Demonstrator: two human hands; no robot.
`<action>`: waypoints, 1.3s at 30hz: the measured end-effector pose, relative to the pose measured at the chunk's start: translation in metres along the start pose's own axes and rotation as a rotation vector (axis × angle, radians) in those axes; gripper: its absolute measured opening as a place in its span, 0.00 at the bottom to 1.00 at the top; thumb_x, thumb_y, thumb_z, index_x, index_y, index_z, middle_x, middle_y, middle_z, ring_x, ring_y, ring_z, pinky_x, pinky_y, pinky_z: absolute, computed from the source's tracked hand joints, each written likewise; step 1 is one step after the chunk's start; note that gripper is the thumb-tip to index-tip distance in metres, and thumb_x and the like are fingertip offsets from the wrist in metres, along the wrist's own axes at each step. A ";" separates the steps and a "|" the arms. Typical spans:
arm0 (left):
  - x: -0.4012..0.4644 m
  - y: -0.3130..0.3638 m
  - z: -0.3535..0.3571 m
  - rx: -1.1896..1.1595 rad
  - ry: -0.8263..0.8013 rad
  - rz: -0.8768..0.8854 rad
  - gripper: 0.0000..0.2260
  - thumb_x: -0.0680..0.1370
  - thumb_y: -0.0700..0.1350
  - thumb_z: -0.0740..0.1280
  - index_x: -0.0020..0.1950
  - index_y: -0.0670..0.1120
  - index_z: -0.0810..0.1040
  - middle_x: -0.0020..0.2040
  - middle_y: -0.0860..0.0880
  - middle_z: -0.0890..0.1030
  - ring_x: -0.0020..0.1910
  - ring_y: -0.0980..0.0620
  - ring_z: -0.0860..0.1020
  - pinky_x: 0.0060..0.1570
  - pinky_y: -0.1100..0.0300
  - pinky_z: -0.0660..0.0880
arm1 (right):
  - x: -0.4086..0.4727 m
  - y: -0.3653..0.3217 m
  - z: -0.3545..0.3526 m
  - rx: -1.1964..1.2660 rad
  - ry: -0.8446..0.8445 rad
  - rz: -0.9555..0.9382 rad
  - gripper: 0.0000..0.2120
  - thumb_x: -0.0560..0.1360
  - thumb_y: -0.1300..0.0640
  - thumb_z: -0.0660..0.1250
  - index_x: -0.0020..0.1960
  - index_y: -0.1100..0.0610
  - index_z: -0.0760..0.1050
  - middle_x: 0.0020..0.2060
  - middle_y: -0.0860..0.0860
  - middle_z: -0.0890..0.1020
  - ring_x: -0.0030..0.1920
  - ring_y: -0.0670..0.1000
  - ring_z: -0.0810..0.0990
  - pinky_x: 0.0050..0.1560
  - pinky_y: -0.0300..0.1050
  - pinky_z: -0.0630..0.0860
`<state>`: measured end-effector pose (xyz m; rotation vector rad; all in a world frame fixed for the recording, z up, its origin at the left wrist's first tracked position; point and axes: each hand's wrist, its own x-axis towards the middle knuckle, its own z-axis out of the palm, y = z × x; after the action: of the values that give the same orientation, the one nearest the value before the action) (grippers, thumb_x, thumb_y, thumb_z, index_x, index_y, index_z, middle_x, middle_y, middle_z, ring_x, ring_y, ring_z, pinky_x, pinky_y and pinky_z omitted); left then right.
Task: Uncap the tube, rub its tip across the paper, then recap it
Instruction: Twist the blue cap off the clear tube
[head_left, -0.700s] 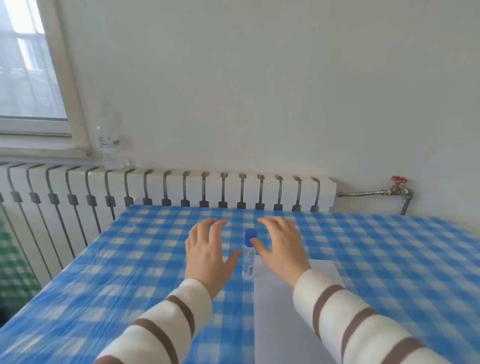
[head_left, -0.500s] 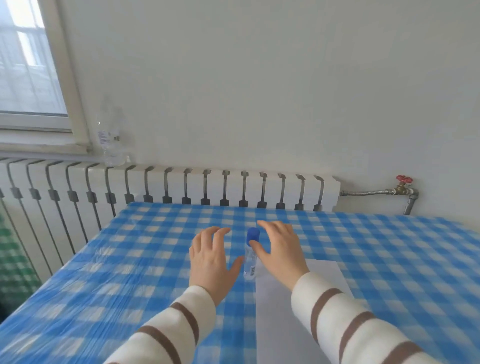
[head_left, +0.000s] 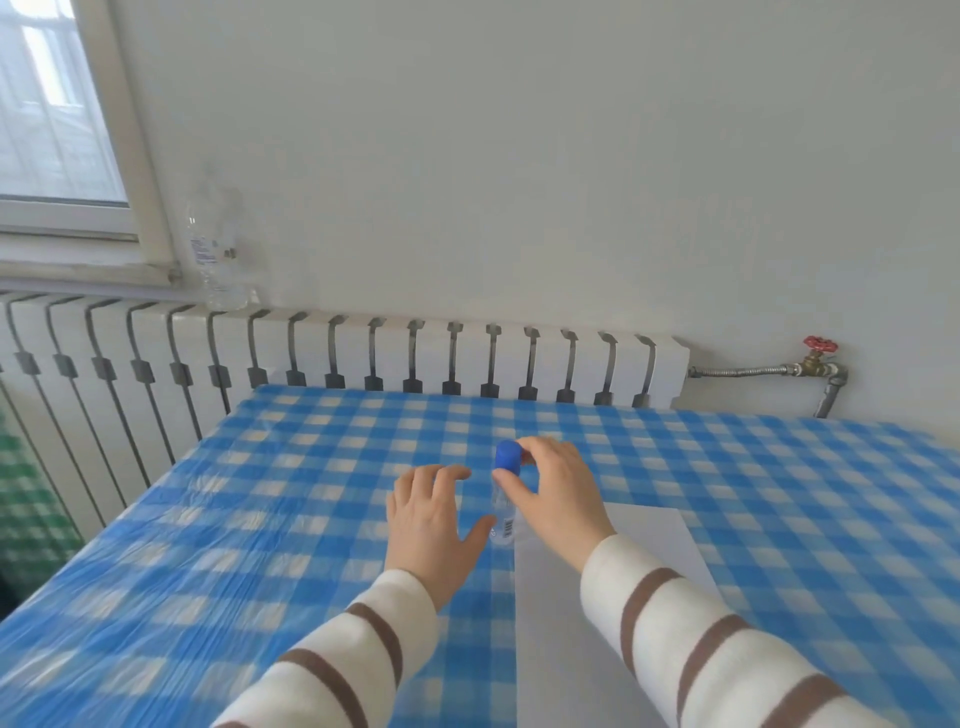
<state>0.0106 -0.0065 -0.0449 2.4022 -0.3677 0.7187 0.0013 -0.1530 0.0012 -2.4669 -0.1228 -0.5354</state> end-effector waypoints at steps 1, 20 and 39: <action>0.000 0.000 0.000 -0.013 -0.012 -0.010 0.22 0.69 0.53 0.72 0.60 0.48 0.72 0.57 0.49 0.75 0.59 0.47 0.67 0.59 0.55 0.62 | 0.000 -0.002 0.000 0.024 -0.004 0.004 0.12 0.76 0.48 0.67 0.56 0.52 0.76 0.49 0.46 0.80 0.55 0.49 0.74 0.56 0.44 0.71; -0.018 0.002 -0.018 -0.654 -0.158 -0.221 0.10 0.71 0.48 0.71 0.47 0.59 0.72 0.43 0.56 0.81 0.44 0.62 0.77 0.49 0.65 0.70 | -0.009 -0.029 -0.007 0.498 -0.035 0.133 0.10 0.71 0.47 0.73 0.47 0.52 0.78 0.40 0.43 0.82 0.42 0.36 0.79 0.41 0.26 0.72; -0.031 -0.004 -0.011 -0.701 -0.143 -0.183 0.11 0.77 0.45 0.64 0.51 0.62 0.69 0.47 0.55 0.77 0.47 0.56 0.76 0.44 0.69 0.71 | -0.011 -0.031 -0.005 0.500 -0.051 0.203 0.10 0.72 0.48 0.72 0.47 0.53 0.77 0.41 0.46 0.81 0.42 0.44 0.78 0.38 0.29 0.71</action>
<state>-0.0175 0.0061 -0.0572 1.7884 -0.3743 0.2665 -0.0169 -0.1305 0.0168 -1.9763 -0.0211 -0.3078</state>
